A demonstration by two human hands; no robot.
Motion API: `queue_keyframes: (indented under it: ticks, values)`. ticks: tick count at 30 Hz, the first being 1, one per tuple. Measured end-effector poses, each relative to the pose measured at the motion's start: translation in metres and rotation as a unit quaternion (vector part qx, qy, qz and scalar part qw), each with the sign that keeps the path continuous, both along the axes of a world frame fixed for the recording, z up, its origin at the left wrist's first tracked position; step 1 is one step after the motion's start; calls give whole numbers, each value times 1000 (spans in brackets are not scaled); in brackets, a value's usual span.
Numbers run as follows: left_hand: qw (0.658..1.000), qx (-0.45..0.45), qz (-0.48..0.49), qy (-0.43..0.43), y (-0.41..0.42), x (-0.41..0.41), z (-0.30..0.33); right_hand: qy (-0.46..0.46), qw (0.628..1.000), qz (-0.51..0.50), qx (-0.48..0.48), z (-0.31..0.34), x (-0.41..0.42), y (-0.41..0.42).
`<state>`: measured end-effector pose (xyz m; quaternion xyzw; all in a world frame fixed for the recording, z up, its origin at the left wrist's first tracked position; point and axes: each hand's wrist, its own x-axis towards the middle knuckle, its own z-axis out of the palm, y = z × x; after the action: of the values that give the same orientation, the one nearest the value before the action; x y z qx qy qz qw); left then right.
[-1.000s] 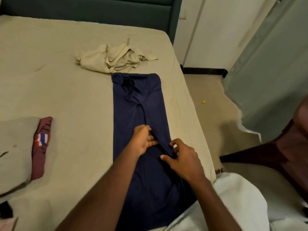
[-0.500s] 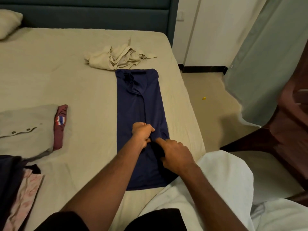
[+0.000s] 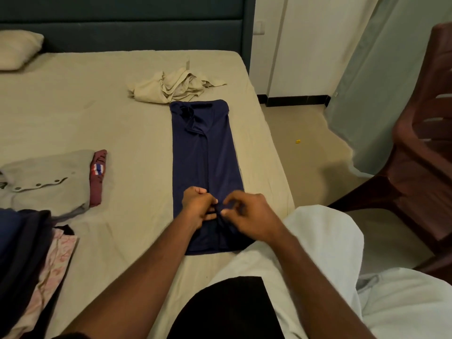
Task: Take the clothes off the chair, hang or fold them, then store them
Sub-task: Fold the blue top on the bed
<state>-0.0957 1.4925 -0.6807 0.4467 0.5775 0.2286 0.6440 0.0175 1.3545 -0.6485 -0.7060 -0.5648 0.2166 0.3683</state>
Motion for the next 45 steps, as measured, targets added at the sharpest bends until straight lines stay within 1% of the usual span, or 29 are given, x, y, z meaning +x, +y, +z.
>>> queue_keyframes:
  ticks: [2, 5, 6, 7, 8, 9, 11, 13, 14, 15, 16, 17, 18, 20, 22, 24, 26, 28, 31, 32, 33, 34, 35, 37, 38, 40, 41, 43, 45]
  values:
    - [1000, 14, 5, 5, -10, -8, -4, 19, 998, -64, -11, -13, 22, -2]
    - [999, 50, -11, 12, -27, -21, -1, -9, 994, -99, -51, -27, 45, -4]
    - [996, 88, -27, 14, -29, -28, 0, -20, 994, -93, -60, -30, 50, -5]
    - [987, 154, -51, 20, -30, -39, 0, -40, 994, -77, -68, -32, 57, -6]
    - [965, 246, -86, 37, -25, -53, 0, -68, 994, -52, -74, -33, 63, -8]
    - [925, 352, -128, 63, -16, -70, -2, -105, 991, -21, -82, -35, 69, -11]
    - [804, 533, -228, 133, 10, -109, -5, -180, 977, 48, -109, -37, 79, -14]
    - [674, 627, -328, 211, 34, -144, -10, -235, 956, 108, -136, -38, 81, -13]
    - [621, 649, -370, 237, 39, -156, -11, -263, 947, 130, -133, -38, 79, -10]
    - [579, 665, -402, 248, 38, -164, -13, -289, 939, 149, -110, -38, 76, -8]
    - [548, 678, -425, 243, 36, -169, -14, -307, 934, 167, -79, -39, 72, -5]
    - [529, 687, -443, 230, 33, -171, -16, -316, 930, 179, -55, -40, 70, -4]
    - [520, 690, -454, 218, 30, -170, -19, -317, 929, 187, -41, -40, 67, -3]
    - [529, 679, -463, 213, 30, -166, -24, -313, 928, 197, -32, -42, 67, -2]
    - [555, 659, -459, 215, 33, -161, -27, -297, 932, 205, -38, -44, 68, -2]
    - [582, 635, -459, 218, 34, -157, -28, -260, 944, 199, -40, -47, 71, -2]
    - [594, 631, -452, 210, 33, -155, -26, -224, 956, 182, -47, -47, 72, -4]
    - [588, 644, -449, 195, 32, -154, -25, -220, 957, 185, -47, -47, 73, -2]
    - [543, 675, -465, 183, 33, -152, -32, -260, 939, 225, -30, -49, 73, 3]
    - [550, 667, -471, 174, 35, -152, -36, -262, 936, 231, -35, -50, 71, 4]
    - [579, 642, -477, 155, 39, -153, -40, -247, 940, 230, -47, -51, 70, 5]
    - [625, 603, -480, 128, 43, -152, -41, -214, 949, 223, -67, -51, 68, 6]
    - [685, 545, -475, 93, 45, -151, -39, -164, 960, 211, -90, -50, 67, 7]
    - [817, 379, -435, 16, 53, -143, -26, -17, 981, 158, -108, -43, 67, 19]
    - [864, 301, -403, -21, 60, -136, -17, 72, 984, 122, -107, -39, 68, 29]
    - [921, 178, -341, -58, 76, -120, -1, 194, 974, 32, -113, -33, 71, 52]
    - [941, 121, -310, -54, 86, -114, 4, 218, 968, -25, -121, -34, 73, 65]
    - [970, 37, -239, -19, 98, -102, 6, 190, 962, -136, -141, -40, 75, 83]
    - [984, -4, -177, 9, 101, -94, 1, 177, 953, -192, -156, -44, 74, 89]
